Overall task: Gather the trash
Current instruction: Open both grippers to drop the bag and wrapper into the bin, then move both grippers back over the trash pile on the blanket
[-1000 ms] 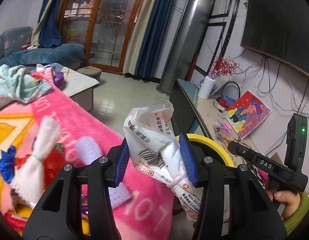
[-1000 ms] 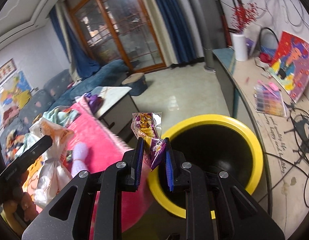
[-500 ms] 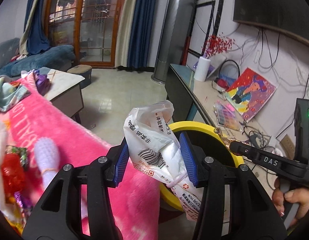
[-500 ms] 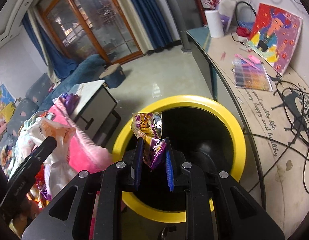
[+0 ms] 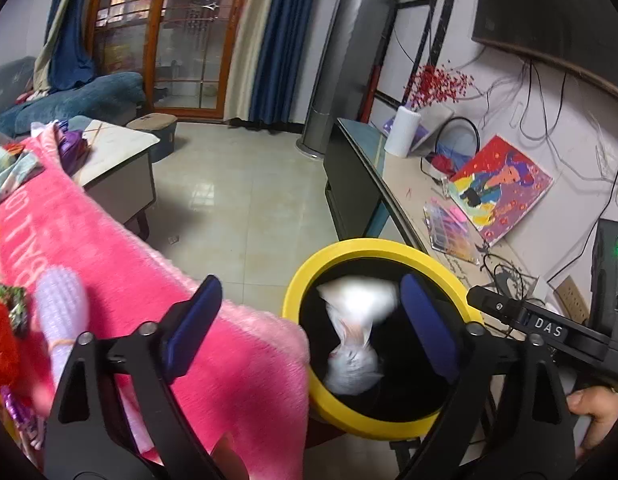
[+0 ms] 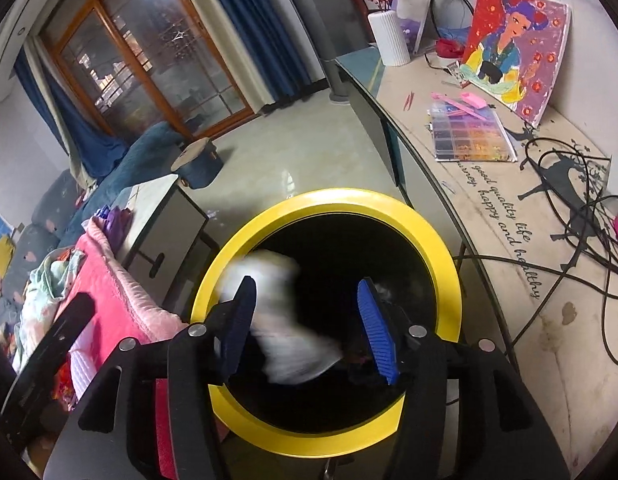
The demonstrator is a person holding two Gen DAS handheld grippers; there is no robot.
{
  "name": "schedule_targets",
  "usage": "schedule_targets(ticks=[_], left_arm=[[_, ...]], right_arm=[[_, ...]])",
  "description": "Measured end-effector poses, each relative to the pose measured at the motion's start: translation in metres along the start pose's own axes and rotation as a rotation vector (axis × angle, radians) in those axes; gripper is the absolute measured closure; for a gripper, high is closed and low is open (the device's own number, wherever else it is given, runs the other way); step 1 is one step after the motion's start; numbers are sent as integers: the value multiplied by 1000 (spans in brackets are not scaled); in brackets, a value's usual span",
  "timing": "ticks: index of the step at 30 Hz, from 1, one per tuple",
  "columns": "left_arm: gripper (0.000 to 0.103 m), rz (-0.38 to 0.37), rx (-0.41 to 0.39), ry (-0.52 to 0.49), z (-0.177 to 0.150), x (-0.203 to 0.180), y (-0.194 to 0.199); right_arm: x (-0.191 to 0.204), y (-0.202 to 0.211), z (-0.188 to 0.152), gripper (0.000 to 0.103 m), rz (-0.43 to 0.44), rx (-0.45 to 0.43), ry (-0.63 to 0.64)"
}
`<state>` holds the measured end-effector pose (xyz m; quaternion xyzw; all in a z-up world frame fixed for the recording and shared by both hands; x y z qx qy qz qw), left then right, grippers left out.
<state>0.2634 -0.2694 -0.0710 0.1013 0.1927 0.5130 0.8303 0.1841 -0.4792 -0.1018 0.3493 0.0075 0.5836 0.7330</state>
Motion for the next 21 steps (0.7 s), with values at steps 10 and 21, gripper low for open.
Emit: schedule_targets(ticks=[10, 21], left_arm=[[11, 70, -85, 0, 17, 32, 53], [11, 182, -191, -1, 32, 76, 112]], right_arm=[[55, 27, 4, 43, 102, -66, 90], [128, 62, -6, 38, 243, -110, 225]])
Point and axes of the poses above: each gripper's, at about its wrist camera, not at the fingertips, and y roughly against the way its jaws point, x to its left, z to its top, the point moved 6 cm from there along -y, roughly the way its jaws point, and after that the axes turned 15 degrees about -x, right-handed, at the moved point
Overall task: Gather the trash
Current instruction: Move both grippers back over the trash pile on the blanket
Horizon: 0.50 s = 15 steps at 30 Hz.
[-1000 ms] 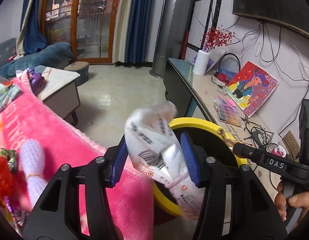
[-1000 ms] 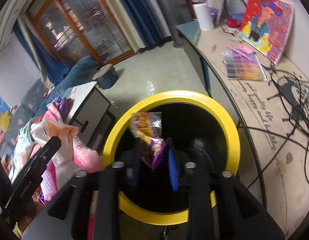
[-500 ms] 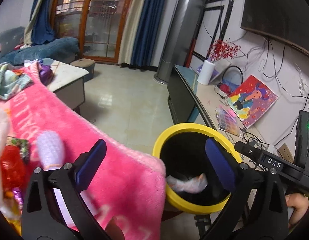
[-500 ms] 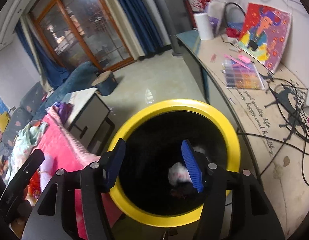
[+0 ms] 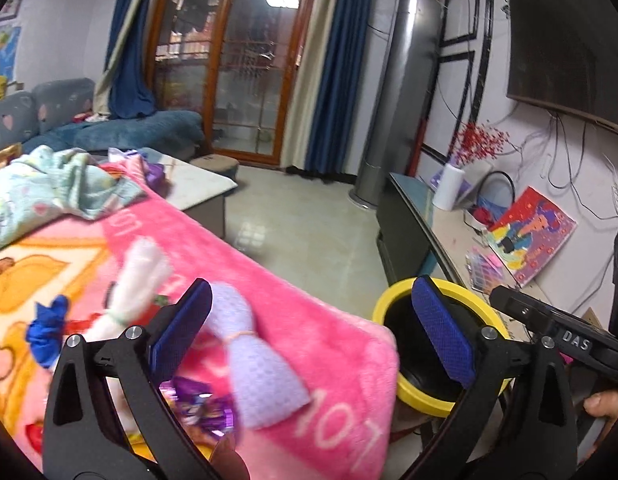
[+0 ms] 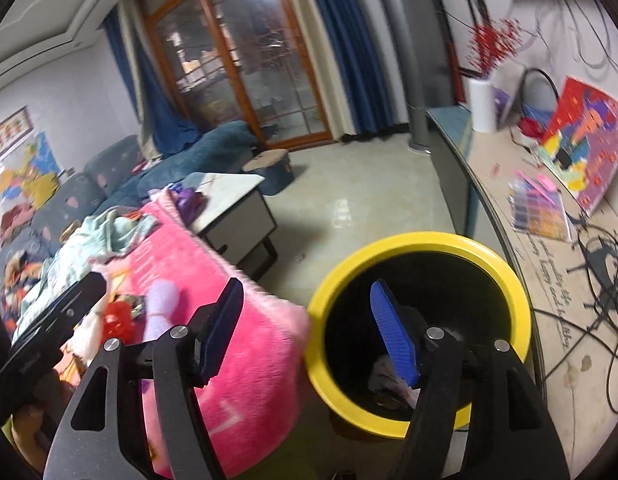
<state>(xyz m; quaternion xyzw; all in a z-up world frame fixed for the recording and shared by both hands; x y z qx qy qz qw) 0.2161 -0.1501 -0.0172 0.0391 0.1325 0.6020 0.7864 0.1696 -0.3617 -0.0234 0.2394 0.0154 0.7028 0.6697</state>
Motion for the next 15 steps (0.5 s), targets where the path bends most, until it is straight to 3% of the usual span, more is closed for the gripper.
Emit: schedule_targets(ticks=[15], left_arm=[[11, 120, -47, 46, 11, 68, 42]], right_arm=[[91, 1, -18, 36, 169, 41, 151]])
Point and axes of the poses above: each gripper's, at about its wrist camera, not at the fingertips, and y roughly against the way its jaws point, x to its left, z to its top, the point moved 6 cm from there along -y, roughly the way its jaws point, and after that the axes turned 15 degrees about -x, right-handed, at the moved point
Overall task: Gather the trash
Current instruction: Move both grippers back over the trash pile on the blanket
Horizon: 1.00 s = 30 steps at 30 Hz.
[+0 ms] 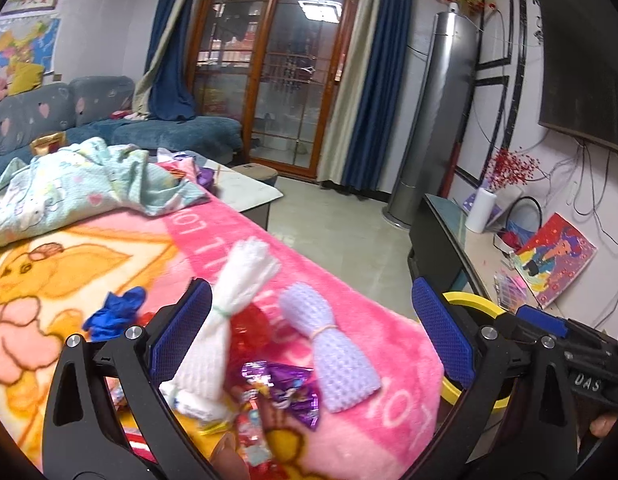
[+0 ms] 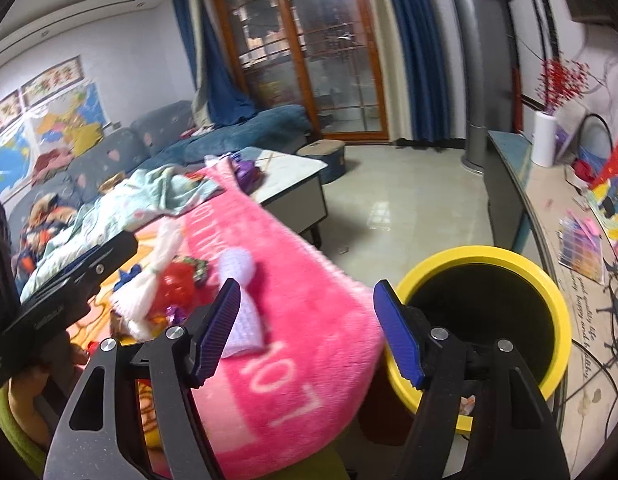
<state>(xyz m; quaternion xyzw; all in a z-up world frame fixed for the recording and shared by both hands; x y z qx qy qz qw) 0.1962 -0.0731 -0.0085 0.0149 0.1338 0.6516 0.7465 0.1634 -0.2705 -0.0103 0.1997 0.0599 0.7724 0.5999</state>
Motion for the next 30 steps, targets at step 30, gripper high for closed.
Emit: schedule_targets(ticks=[30], left_arm=[[24, 103, 200, 21, -39, 89, -1]], right_arm=[[81, -66, -45, 35, 123, 165, 83]])
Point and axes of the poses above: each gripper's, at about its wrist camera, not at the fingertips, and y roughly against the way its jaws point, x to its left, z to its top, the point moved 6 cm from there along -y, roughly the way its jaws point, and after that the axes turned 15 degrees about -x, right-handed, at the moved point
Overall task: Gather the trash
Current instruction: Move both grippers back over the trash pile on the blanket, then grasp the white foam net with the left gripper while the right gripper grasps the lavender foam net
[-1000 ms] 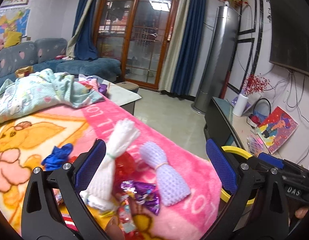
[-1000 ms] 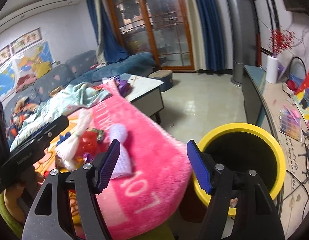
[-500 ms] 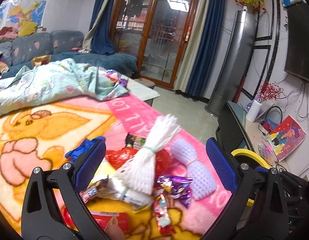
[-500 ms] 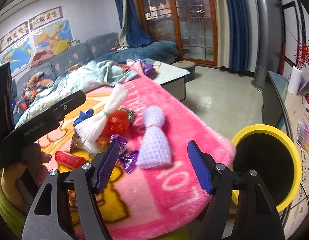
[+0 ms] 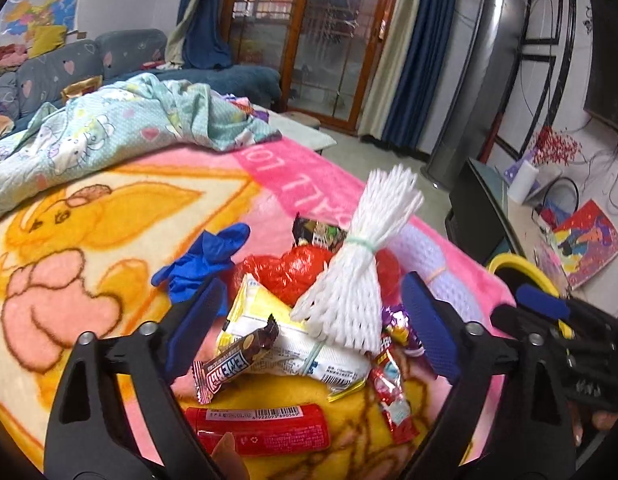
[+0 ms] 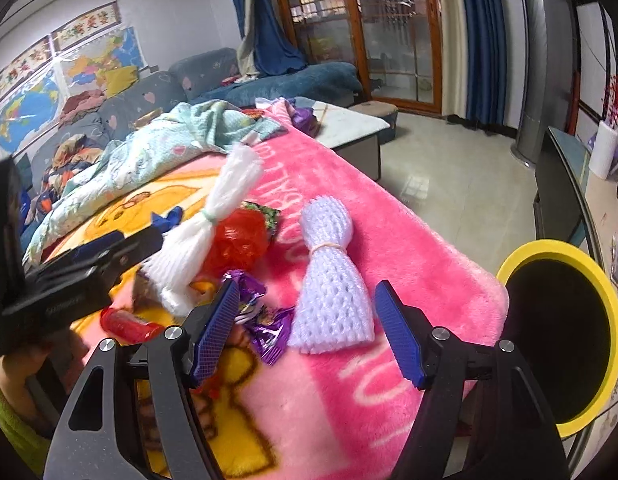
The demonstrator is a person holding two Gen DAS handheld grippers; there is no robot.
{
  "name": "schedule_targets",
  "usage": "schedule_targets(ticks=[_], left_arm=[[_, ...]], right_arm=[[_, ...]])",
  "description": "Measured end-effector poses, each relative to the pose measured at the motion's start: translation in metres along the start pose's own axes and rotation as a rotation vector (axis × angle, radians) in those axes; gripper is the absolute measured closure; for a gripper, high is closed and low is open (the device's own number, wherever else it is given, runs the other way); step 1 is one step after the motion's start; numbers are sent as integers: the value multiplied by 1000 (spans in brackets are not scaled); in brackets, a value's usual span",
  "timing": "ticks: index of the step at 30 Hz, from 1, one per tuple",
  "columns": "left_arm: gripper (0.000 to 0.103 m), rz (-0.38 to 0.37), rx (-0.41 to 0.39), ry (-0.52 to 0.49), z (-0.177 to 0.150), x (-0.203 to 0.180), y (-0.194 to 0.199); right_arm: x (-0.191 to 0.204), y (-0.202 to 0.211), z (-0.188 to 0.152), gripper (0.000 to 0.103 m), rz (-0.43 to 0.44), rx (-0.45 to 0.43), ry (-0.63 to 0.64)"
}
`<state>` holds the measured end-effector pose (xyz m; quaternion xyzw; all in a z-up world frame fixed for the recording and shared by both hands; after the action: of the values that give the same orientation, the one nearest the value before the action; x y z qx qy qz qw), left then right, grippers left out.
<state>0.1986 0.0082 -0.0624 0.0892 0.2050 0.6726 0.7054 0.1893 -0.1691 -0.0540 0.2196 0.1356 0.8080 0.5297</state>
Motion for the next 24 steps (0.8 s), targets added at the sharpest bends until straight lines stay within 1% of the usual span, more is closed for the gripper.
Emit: schedule_targets(ticks=[2, 9, 11, 13, 15, 16, 18, 19, 20, 21, 24], left_arm=[[30, -8, 15, -14, -3, -3, -3], [33, -33, 54, -40, -12, -7, -14], [39, -32, 65, -41, -15, -7, -17], [39, -33, 76, -41, -18, -7, -19], [41, -33, 81, -39, -20, -7, -20], [43, -34, 85, -37, -21, -7, -20], [45, -35, 87, -35, -22, -7, -20], [47, -36, 88, -36, -23, -8, -20], [50, -38, 90, -36, -23, -8, -20], [50, -39, 90, -38, -23, -9, -20], [58, -45, 89, -42, -23, -11, -19]], right_arm=[[-6, -10, -2, 35, -14, 23, -21], [-23, -40, -12, 36, -40, 79, -67], [-26, -46, -17, 36, -40, 96, -77], [-29, -51, -23, 42, -34, 118, -89], [-28, -54, -29, 44, -27, 137, -100], [-29, -55, -31, 45, -24, 141, -105], [-29, -54, -33, 47, -22, 136, -101], [-28, -53, -33, 50, -16, 134, -98], [-29, -53, -34, 52, -11, 134, -97], [-29, -53, -34, 54, -7, 134, -99], [-31, -52, -34, 58, -1, 135, -109]])
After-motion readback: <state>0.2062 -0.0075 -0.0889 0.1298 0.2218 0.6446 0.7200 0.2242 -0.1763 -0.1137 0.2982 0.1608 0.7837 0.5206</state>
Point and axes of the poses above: each gripper's, at about its wrist camera, not at the fingertips, and y roughly against the way its jaws point, x to its left, z to its top, the point moved 6 cm from there along -y, roughly the way its jaws point, and after that the axes turned 15 degrees about -x, right-handed, at the moved point
